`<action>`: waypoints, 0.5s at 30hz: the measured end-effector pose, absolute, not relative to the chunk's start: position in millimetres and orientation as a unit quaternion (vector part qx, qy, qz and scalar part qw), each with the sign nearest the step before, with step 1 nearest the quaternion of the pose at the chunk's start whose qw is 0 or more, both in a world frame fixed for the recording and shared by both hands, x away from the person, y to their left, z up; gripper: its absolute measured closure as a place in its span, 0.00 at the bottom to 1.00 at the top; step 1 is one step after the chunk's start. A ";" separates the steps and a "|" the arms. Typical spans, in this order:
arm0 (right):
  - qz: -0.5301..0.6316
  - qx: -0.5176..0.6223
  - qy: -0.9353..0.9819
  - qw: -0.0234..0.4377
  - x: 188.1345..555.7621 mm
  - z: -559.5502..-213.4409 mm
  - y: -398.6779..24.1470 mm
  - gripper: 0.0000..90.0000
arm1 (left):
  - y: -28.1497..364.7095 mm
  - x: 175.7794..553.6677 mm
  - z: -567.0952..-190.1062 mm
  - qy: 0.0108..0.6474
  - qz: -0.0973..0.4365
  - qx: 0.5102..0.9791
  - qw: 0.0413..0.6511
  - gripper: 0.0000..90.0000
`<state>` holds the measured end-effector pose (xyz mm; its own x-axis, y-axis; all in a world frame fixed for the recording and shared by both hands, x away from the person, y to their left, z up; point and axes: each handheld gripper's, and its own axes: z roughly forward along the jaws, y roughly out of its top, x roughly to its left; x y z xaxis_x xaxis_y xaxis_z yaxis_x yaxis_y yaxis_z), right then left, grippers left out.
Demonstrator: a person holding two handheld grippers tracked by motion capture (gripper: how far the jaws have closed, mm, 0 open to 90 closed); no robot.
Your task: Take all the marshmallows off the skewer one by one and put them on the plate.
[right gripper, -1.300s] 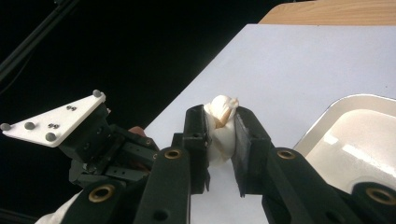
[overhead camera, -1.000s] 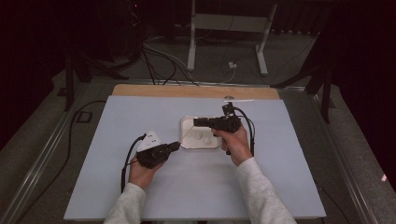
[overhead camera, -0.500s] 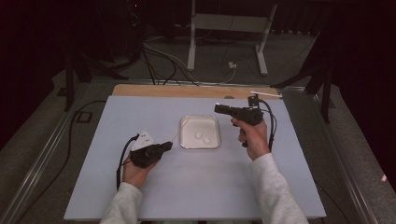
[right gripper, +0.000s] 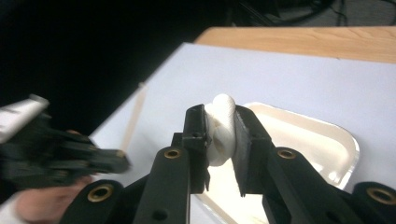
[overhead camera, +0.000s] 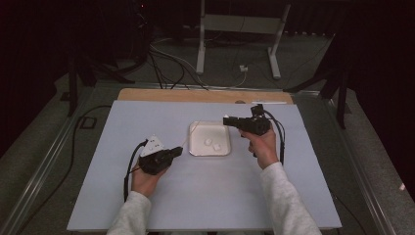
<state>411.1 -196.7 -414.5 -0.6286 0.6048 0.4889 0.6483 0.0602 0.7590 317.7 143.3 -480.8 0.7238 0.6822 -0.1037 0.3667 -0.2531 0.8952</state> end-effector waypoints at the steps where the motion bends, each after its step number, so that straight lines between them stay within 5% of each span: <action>1: -0.526 -0.432 -0.733 0.014 411.8 -417.4 -194.0 0.85 | 143.1 317.6 -480.5 0.340 0.155 0.775 0.510 1.00; 15: -0.435 -0.463 -0.772 -0.026 425.6 -465.2 -169.4 0.82 | 137.2 319.4 -481.5 0.354 0.157 0.770 0.508 1.00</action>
